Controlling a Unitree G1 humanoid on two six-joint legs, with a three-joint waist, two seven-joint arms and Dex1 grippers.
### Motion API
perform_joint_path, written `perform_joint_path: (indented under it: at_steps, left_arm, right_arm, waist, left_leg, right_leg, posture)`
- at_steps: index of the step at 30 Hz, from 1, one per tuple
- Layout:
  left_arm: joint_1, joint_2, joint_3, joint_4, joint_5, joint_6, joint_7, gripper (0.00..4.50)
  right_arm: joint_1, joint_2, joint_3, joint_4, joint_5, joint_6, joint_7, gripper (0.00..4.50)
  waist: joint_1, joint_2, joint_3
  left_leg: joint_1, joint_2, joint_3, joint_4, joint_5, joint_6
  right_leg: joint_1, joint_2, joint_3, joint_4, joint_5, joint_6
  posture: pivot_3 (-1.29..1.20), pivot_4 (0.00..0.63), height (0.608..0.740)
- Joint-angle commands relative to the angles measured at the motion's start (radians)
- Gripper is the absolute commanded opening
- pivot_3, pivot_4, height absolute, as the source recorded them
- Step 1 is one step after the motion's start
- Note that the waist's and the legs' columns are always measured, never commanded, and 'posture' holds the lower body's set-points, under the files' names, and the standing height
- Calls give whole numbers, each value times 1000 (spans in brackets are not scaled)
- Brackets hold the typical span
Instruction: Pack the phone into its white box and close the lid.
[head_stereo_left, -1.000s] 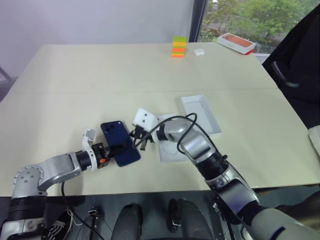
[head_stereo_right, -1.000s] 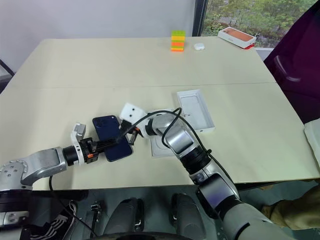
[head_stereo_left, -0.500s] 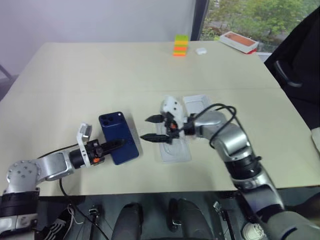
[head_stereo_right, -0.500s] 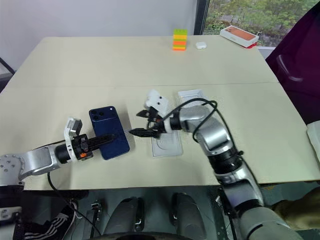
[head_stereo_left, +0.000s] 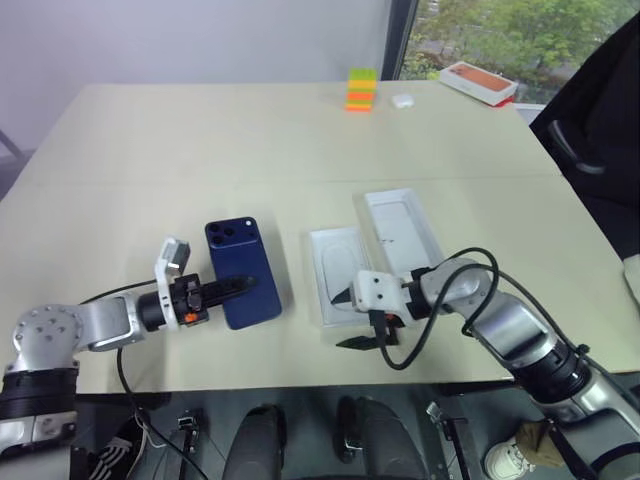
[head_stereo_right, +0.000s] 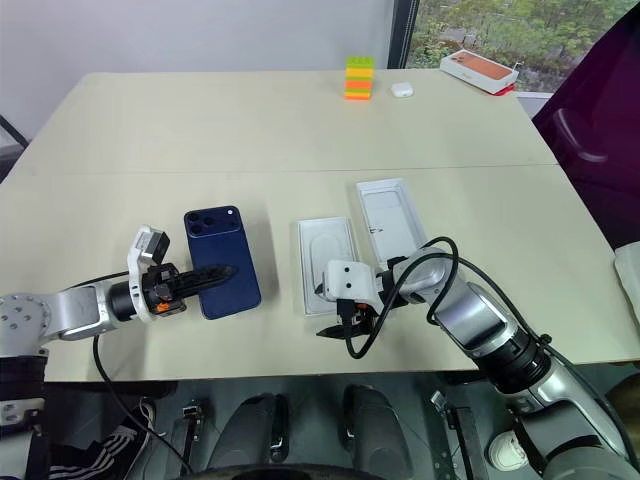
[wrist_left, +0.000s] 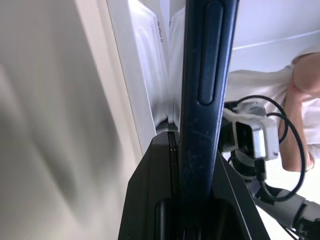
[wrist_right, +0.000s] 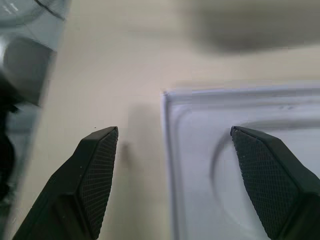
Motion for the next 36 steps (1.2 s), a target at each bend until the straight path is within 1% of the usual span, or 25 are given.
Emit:
perform_joint_path:
  at_steps: [1, 4, 7, 8, 9, 16, 20, 24, 26, 27, 31, 32, 34, 36]
  left_arm:
    - [-14, -4, 17, -40, 20, 1, -31, 0]
    - [-17, -17, 21, -45, 20, 3, -26, 0]
    - [-19, -22, 20, -55, 29, 8, -22, 0]
    - [-19, -23, 22, -55, 29, 10, -22, 0]
    - [-20, -24, 23, -54, 29, 12, -21, 0]
    - [-44, -40, 41, -53, 30, 4, -2, 0]
    - [-103, -59, 43, -17, 20, 0, 61, 0]
    - [-126, -54, 34, -13, 26, 32, 61, 0]
    - [-138, -58, 31, 12, 24, 45, 69, 0]
    - [-142, -61, 33, 23, 24, 48, 72, 0]
    - [-152, -70, 27, 39, 60, 48, 61, 0]
    - [-156, -71, 27, 42, 66, 47, 58, 0]
    - [-162, -74, 28, 47, 81, 48, 49, 0]
    - [-175, -72, 27, 59, 87, 66, 30, 0]
  right_arm:
    - [-7, -5, 18, 5, -34, -44, 6, 3762]
    - [-7, 8, 14, 9, -33, -36, 8, 2967]
    - [-10, 12, 18, 19, -46, -41, 4, 1433]
    - [-10, 12, 21, 23, -53, -45, 3, 983]
    - [-10, 14, 23, 27, -59, -49, 2, 769]
    - [-45, 105, 24, 90, -110, -57, -77, 761]
    - [-115, 236, 20, 187, -141, -19, -175, 761]
    - [-128, 297, 22, 206, -139, 28, -193, 761]
    - [-137, 325, 12, 217, -133, 68, -213, 1795]
    - [-139, 331, 9, 220, -134, 80, -221, 2171]
    - [-139, 322, 8, 210, -139, 73, -226, 4215]
    - [-140, 323, -9, 191, -111, 93, -212, 4461]
    - [-145, 325, -34, 171, -79, 112, -203, 4461]
    - [-154, 338, -89, 142, -17, 161, -198, 4461]
  waist:
    - [0, 0, 0]
    - [0, 0, 0]
    - [0, 0, 0]
    - [-2, 0, 0]
    - [-3, 0, 0]
    - [-3, -1, 0]
    - [-4, -1, 0]
    - [-3, -1, 0]
    - [-4, -1, 0]
    - [-4, -1, 0]
    - [-2, -1, 0]
    - [-2, -1, 0]
    - [-2, -1, 0]
    - [-1, -1, 0]
  left_leg:
    - [0, 0, 0, 0, 0, 0]
    - [0, 0, 0, 0, 0, 0]
    - [0, 0, 0, 0, 0, 0]
    - [1, 0, 0, 0, 0, 0]
    - [1, 0, 0, 0, 0, 0]
    - [10, 1, 0, 1, 0, -1]
    - [14, 4, 0, 1, 2, -2]
    - [13, 5, 0, 1, 3, -5]
    - [13, 6, -1, 0, 3, -5]
    - [13, 6, -1, 0, 3, -5]
    - [12, 5, 0, 0, 3, -5]
    - [12, 5, 0, 1, 3, -5]
    - [12, 5, 0, 1, 3, -5]
    - [12, 5, 0, 1, 3, -5]
  right_leg:
    - [0, 0, 0, 0, 0, 0]
    - [0, 0, 0, 0, 0, 0]
    - [1, 0, 0, 0, 1, -1]
    - [1, 0, 0, 0, 1, -1]
    - [1, 0, 0, 0, 1, -1]
    - [7, 2, 0, 2, 1, -1]
    - [10, 6, 1, 2, 3, -6]
    - [9, 8, 1, 5, 4, -7]
    - [8, 8, 2, 5, 5, -9]
    - [8, 8, 3, 5, 5, -9]
    - [6, 7, 4, 6, 5, -9]
    - [6, 7, 4, 6, 5, -9]
    - [6, 7, 4, 6, 5, -9]
    - [6, 7, 4, 7, 5, -9]
  posture:
    - [0, 150, 740]
    - [0, 150, 740]
    - [0, 150, 740]
    - [0, 150, 740]
    - [0, 150, 740]
    - [0, 150, 740]
    - [0, 150, 740]
    - [0, 150, 740]
    - [0, 150, 740]
    - [0, 150, 740]
    - [0, 150, 740]
    - [0, 150, 740]
    - [0, 150, 740]
    - [0, 150, 740]
